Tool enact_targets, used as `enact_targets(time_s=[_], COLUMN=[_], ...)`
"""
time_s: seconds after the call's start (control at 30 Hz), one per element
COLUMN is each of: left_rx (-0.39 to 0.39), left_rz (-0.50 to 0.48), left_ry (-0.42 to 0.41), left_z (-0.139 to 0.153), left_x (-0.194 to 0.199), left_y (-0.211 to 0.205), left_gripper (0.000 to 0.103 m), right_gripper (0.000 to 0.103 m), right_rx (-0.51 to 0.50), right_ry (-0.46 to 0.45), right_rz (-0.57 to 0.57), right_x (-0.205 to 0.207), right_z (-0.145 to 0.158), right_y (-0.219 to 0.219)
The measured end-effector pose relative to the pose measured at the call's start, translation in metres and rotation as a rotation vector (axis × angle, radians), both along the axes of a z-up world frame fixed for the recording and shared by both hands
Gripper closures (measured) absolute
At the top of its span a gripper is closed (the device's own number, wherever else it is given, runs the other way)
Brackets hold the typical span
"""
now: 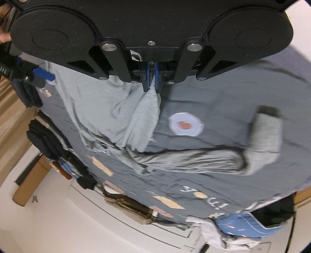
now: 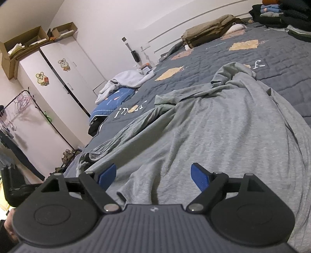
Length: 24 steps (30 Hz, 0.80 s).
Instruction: Fold clothes
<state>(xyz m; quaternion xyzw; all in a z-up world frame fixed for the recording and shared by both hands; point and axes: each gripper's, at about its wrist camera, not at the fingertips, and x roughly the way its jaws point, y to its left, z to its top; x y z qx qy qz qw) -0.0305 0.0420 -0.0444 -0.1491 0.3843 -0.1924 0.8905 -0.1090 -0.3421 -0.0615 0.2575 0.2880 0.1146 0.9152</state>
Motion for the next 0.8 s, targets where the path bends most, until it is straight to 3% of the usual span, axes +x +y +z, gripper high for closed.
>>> enact_targets(time_s=[0.13, 0.27, 0.37, 0.5, 0.8], left_rx=[0.094, 0.133, 0.131, 0.102, -0.03], left_rz=[0.061, 0.084, 0.039, -0.035, -0.309], left_ry=[0.026, 0.054, 0.013, -0.046, -0.143], left_z=[-0.005, -0.009, -0.003, 0.005, -0.005], left_x=[-0.001, -0.003, -0.013, -0.027, -0.05], left_y=[0.022, 0.028, 0.018, -0.001, -0.115], left_gripper=[0.098, 0.096, 0.088, 0.061, 0.058], right_gripper=[0.02, 0.02, 0.02, 0.02, 0.02], right_rx=[-0.007, -0.024, -0.032, -0.049, -0.095], right_ry=[0.0, 0.015, 0.015, 0.012, 0.027], right_rz=[0.003, -0.018, -0.045, -0.09, -0.262], right_x=[0.0, -0.003, -0.007, -0.012, -0.029], right_z=[0.002, 0.001, 0.003, 0.004, 0.004], right_y=[0.001, -0.004, -0.01, -0.02, -0.067])
